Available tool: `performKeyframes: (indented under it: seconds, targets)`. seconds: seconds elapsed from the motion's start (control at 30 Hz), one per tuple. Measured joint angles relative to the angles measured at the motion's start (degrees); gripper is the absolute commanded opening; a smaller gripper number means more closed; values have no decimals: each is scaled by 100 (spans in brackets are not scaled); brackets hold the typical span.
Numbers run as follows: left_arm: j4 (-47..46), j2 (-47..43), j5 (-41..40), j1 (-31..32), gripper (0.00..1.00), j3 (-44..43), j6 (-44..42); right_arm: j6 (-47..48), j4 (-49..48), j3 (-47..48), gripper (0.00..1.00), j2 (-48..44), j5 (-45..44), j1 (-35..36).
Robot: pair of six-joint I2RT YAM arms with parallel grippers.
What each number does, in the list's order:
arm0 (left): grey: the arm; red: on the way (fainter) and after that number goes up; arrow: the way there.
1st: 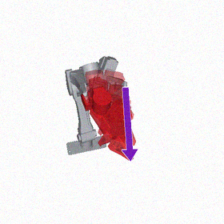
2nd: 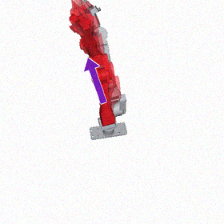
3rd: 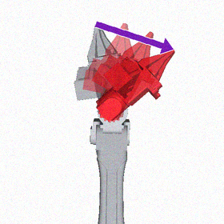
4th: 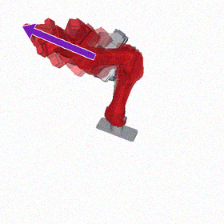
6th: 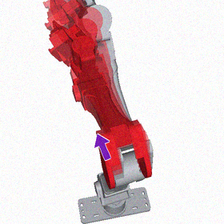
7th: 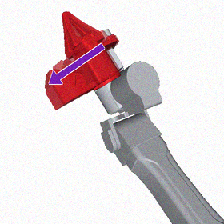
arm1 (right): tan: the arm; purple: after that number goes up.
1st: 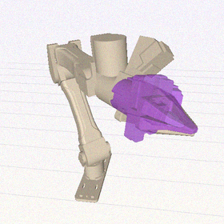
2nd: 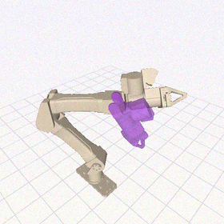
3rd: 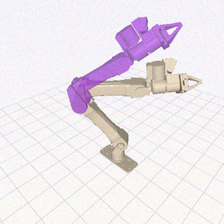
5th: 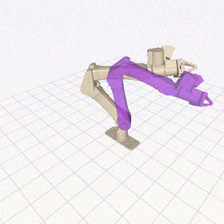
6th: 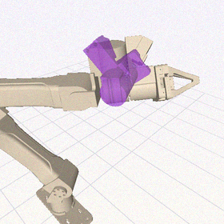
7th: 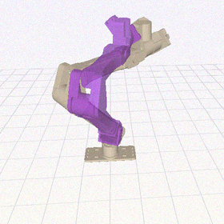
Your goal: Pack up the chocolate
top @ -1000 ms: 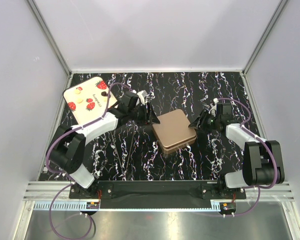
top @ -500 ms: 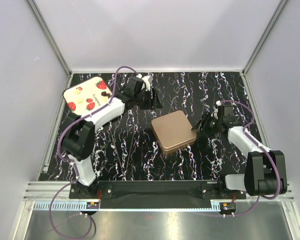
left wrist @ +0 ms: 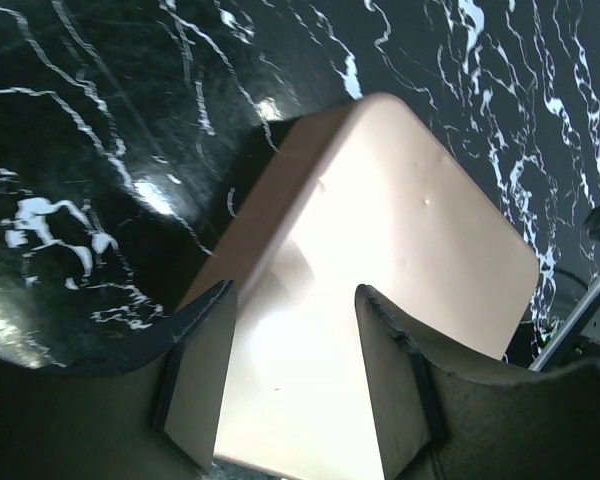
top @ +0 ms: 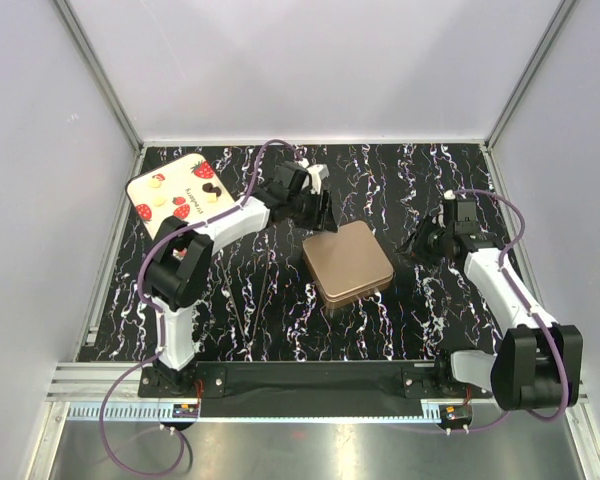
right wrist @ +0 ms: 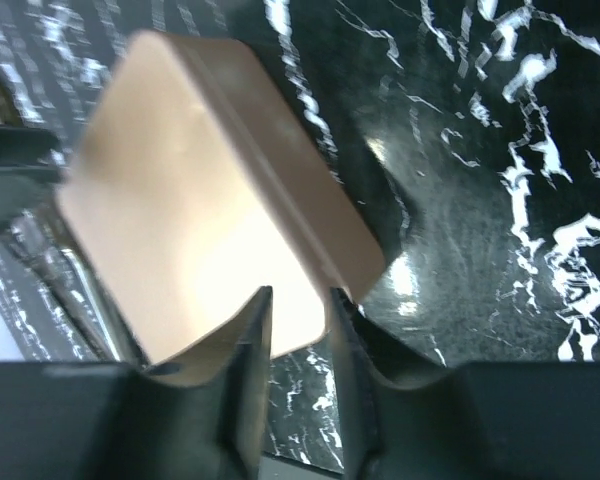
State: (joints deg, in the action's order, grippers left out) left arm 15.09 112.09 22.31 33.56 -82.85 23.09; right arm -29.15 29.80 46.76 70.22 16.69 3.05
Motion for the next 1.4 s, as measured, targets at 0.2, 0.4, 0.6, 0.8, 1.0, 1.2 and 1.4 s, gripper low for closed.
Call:
performKeyframes:
  seconds: [0.2,0.4,0.6,0.8,1.0,1.2,1.4]
  targets:
    - [-57,0,24,157,55,24,-17,-173,37,133,27,-195,225,114]
    - [-262,-7,44,201,54,175,7,-317,-24,133,25,-101,354,859]
    - [-485,-118,74,227,54,393,105,-442,-162,-52,26,33,271,1178]
    - [-566,-260,223,271,55,590,251,-531,-175,-409,27,-9,79,1185]
    - [-551,-442,243,293,58,706,352,-525,-144,-435,27,-111,-109,1187]
    - [-494,-553,234,293,58,706,348,-525,-146,-437,27,-114,-122,1187]
    - [-476,-592,236,326,58,721,352,-529,-146,-470,28,-168,-173,1187]
